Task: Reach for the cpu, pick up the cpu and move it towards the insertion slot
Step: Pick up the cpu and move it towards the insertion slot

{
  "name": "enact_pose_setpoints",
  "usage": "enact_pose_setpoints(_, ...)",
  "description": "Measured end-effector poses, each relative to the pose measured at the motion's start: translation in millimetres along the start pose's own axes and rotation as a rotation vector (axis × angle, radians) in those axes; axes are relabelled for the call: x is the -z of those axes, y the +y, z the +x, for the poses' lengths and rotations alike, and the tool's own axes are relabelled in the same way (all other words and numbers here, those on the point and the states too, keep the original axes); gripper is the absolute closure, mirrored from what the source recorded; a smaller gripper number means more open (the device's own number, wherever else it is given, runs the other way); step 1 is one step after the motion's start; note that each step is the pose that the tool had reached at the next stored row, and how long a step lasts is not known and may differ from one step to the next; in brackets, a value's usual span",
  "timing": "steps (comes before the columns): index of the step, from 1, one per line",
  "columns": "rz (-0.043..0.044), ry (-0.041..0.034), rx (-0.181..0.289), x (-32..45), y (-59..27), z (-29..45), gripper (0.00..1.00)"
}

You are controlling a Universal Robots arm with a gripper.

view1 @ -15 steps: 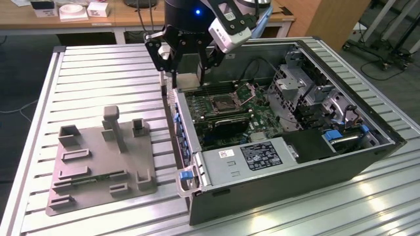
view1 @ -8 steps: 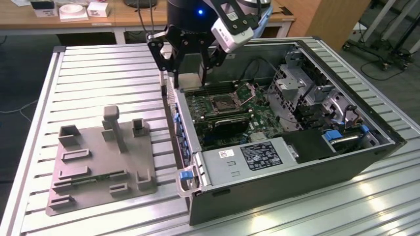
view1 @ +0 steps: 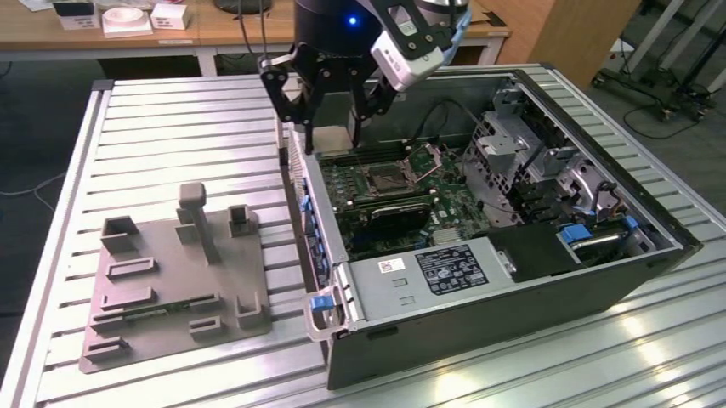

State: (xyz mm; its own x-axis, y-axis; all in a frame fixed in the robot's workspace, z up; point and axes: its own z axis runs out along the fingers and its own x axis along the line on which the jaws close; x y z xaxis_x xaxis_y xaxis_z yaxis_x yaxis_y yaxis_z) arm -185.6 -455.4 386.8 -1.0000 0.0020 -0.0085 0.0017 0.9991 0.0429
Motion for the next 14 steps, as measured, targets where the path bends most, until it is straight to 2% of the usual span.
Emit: enact_pose_setpoints(14,0.0001,0.0001,0.0,0.0,0.0,-7.6,0.46)
